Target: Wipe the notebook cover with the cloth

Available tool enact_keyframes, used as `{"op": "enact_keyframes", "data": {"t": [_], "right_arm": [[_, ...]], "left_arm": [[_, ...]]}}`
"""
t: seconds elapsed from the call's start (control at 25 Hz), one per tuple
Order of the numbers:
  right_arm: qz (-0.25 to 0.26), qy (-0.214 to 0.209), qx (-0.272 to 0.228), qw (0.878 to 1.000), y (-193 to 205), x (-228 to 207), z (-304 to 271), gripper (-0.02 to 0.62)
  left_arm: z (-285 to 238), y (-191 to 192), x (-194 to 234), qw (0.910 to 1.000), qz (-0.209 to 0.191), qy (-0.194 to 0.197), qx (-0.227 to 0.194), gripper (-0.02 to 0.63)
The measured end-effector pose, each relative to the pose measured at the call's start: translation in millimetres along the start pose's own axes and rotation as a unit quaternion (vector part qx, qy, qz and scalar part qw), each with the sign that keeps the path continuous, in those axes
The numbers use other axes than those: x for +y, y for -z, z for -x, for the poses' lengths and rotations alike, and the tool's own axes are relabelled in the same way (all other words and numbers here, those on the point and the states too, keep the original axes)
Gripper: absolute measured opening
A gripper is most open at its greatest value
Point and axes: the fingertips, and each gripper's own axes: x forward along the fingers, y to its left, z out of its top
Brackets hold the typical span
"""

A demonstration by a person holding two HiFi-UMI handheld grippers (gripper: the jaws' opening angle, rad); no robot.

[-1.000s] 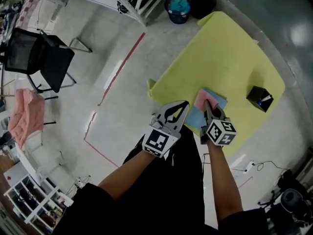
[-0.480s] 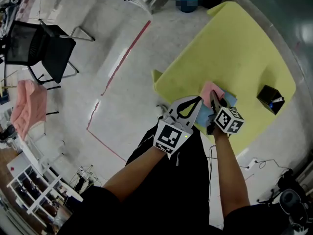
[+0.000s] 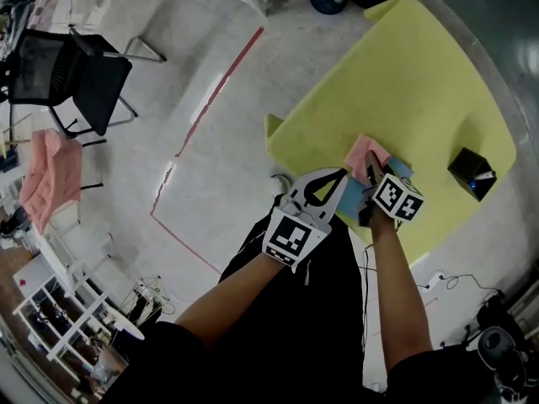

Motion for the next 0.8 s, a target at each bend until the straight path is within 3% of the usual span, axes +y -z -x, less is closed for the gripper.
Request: {"op": "enact_keyframes", "data": {"t": [0.8], "right_arm": [[0.022, 0.023, 0.011, 0.999, -3.6, -24.7, 10.5, 0.035]], "left_arm": [[-16.1, 12.1, -26.5, 0.9992, -0.015, 0.029, 0.022, 0.005]]}}
